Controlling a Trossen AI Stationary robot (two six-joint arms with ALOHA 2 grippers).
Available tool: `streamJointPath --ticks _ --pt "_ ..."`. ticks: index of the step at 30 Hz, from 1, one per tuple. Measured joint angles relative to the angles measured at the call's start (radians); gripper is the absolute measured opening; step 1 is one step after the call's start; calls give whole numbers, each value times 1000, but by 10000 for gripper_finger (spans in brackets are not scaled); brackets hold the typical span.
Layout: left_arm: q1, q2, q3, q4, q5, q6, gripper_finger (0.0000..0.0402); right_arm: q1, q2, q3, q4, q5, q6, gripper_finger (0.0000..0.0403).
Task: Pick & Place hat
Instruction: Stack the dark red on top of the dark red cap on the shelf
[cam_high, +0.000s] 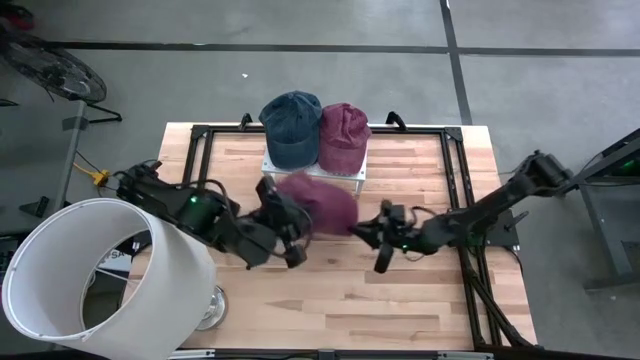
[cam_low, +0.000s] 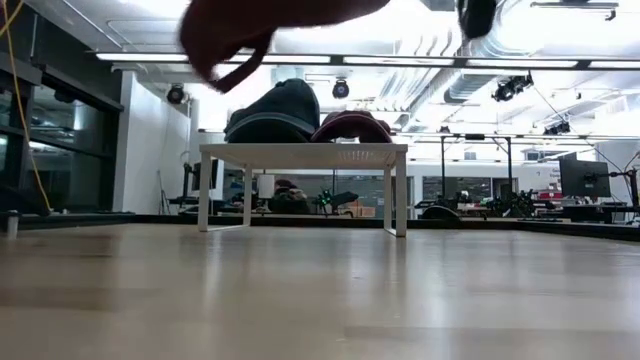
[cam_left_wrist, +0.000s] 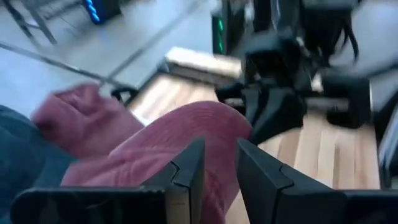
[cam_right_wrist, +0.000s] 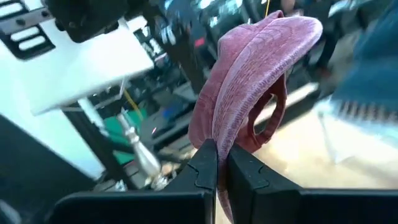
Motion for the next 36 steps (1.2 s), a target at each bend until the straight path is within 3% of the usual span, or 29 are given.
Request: streamJointPath --ticks 11,21,28,30,36 --pt "0 -1 134 207 -172 118 87 73 -222 0 1 186 -425 7" --pt "17 0 134 267 -224 157 87 74 -366 0 103 73 -798 7" --pt "19 0 134 431 -224 264 87 74 -485 0 121 48 -981 7" --pt "19 0 134 507 -224 337 87 74 -520 0 122 -1 -1031 7" --pt "19 0 134 728 -223 543 87 75 -625 1 -41 -409 -1104 7"
